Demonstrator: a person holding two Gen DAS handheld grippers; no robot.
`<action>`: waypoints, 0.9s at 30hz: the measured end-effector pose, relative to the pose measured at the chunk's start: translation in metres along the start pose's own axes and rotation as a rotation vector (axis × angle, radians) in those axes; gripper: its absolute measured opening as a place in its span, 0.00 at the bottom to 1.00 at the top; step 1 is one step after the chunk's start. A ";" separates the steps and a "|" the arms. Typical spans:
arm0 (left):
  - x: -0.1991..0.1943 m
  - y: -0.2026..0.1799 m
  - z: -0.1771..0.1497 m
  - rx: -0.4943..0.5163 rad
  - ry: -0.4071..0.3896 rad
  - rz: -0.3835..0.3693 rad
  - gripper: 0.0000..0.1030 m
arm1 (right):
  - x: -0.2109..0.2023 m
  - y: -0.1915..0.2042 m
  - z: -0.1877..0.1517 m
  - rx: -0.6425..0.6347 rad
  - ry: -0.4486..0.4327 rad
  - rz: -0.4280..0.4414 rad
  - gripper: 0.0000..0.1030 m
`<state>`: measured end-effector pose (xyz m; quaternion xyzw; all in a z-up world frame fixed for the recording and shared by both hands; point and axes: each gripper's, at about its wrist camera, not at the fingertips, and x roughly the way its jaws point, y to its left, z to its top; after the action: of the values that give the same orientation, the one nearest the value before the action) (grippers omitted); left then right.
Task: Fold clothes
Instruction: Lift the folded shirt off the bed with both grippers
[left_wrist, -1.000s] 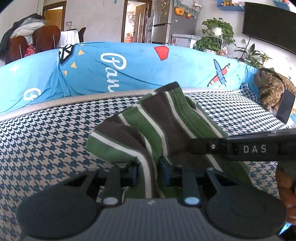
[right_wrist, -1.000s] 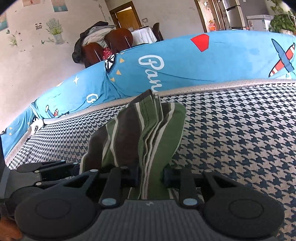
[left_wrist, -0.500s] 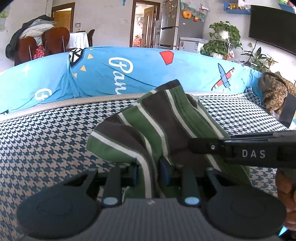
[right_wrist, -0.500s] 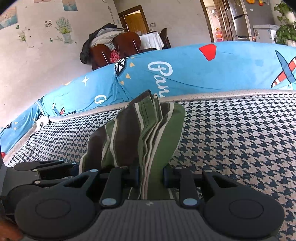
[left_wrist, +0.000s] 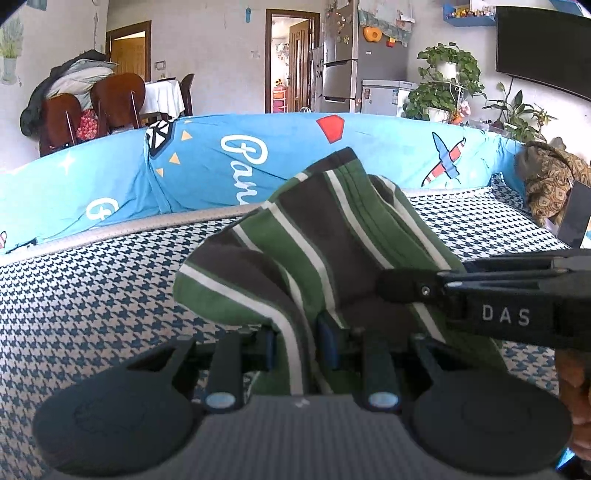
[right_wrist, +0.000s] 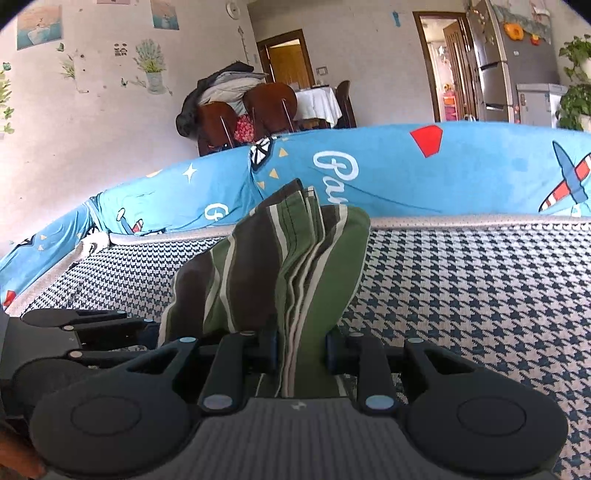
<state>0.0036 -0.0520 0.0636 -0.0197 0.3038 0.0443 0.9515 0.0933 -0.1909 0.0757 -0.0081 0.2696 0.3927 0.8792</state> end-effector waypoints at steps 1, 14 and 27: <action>-0.002 -0.001 0.000 0.000 -0.002 0.004 0.23 | -0.002 0.001 0.000 -0.002 -0.005 0.001 0.24; -0.035 -0.013 0.003 0.025 -0.026 0.044 0.23 | -0.031 0.009 -0.007 -0.001 -0.069 0.013 0.24; -0.057 -0.017 0.005 0.045 -0.040 0.078 0.23 | -0.045 0.018 -0.010 -0.011 -0.105 0.023 0.24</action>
<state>-0.0381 -0.0724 0.1010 0.0143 0.2861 0.0751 0.9551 0.0516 -0.2113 0.0927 0.0109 0.2210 0.4041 0.8875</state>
